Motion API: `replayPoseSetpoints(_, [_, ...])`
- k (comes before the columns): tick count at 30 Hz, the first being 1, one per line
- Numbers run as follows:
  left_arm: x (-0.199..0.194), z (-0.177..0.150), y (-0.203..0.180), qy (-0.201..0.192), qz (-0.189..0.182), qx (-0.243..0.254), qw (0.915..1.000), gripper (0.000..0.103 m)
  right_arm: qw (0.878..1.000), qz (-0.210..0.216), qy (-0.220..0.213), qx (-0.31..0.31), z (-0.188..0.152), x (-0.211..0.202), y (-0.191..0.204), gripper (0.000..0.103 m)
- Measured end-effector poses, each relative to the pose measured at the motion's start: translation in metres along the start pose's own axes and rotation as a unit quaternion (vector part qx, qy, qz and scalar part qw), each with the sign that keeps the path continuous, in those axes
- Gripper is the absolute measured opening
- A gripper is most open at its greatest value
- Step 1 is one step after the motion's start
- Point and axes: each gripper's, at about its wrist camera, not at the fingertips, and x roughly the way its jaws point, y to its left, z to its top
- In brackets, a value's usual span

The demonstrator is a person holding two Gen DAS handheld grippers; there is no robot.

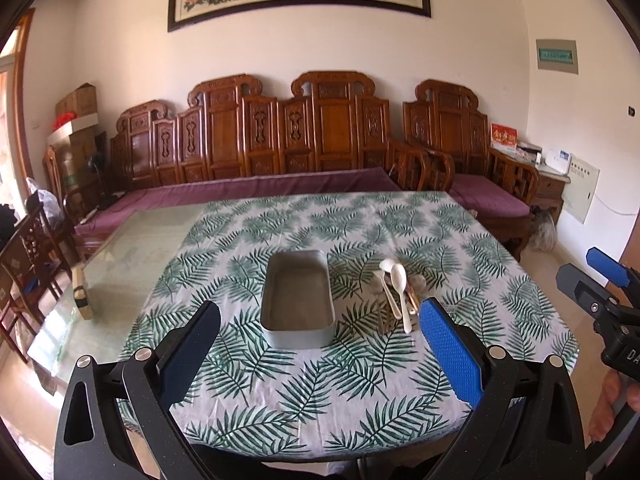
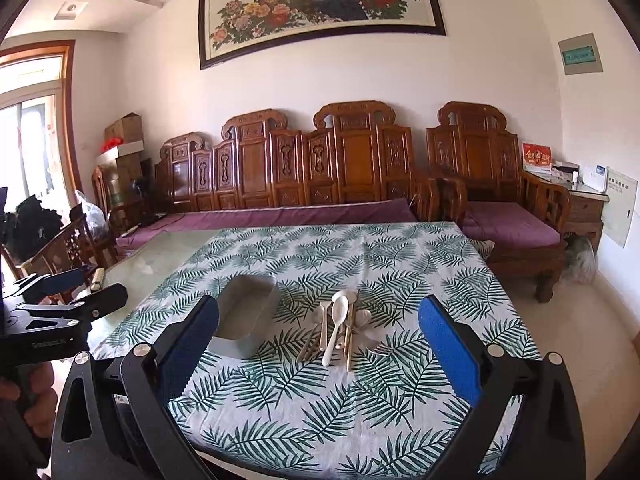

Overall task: Organize utensils
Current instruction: 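Grasp the metal spoon handle with the left tool while the right tool approaches the utensils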

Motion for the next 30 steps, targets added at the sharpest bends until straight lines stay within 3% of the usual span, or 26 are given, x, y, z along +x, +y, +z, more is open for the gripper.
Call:
replayPoseSetpoints(8, [0.039,0.002,-0.002,0.028,-0.004,0.006,0.9996,0.096,1.000,-0.002,0.025,-0.006,-0.011,0.037,-0.016,0.100])
replayPoseSetpoints(12, [0.059,0.004,-0.003,0.042,-0.004,0.009,0.9991,0.096,0.999,0.000,0.040,-0.007,-0.015,0.055,-0.022,0.094])
replayPoseSetpoints(22, [0.114,0.010,-0.012,0.074,-0.031,0.032,0.9963,0.096,0.995,0.016,0.095,-0.008,-0.021,0.123,-0.049,0.065])
replayPoseSetpoints(30, [0.180,0.006,-0.042,0.110,-0.077,0.061,0.9890,0.096,0.991,0.022,0.133,-0.005,-0.029,0.183,-0.078,0.049])
